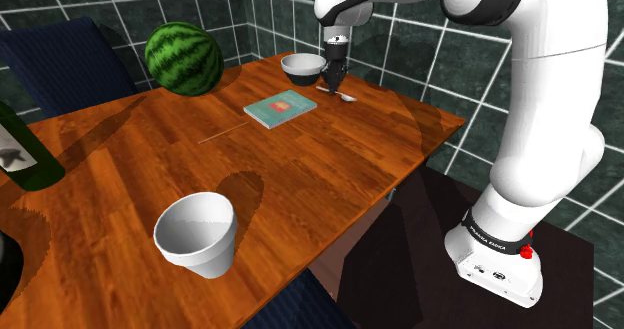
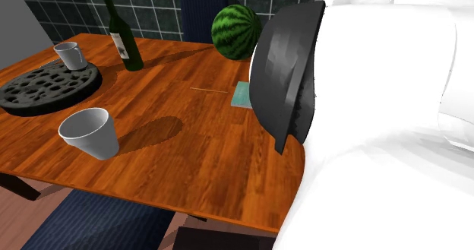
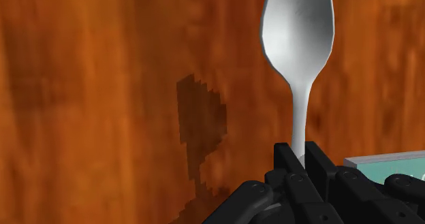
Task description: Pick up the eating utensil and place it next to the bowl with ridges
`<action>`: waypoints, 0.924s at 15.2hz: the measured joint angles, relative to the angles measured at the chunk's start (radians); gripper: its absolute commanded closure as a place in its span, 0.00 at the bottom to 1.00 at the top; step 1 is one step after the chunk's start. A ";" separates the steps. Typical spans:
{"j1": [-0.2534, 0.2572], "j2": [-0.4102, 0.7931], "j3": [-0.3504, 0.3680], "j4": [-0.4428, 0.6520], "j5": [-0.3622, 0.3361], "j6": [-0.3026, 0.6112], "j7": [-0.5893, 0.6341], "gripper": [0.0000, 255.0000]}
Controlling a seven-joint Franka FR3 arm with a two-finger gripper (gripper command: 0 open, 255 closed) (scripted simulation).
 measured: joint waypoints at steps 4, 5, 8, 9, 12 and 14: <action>0.002 0.021 0.001 -0.025 0.002 0.046 -0.003 1.00; 0.001 0.023 0.001 -0.031 0.003 0.053 -0.005 1.00; 0.001 0.025 0.001 -0.036 0.003 0.061 -0.006 1.00; 0.001 0.025 0.001 -0.036 0.003 0.061 -0.006 1.00; 0.001 0.025 0.001 -0.037 0.003 0.062 -0.006 0.00; 0.001 0.025 0.001 -0.037 0.003 0.062 -0.006 0.00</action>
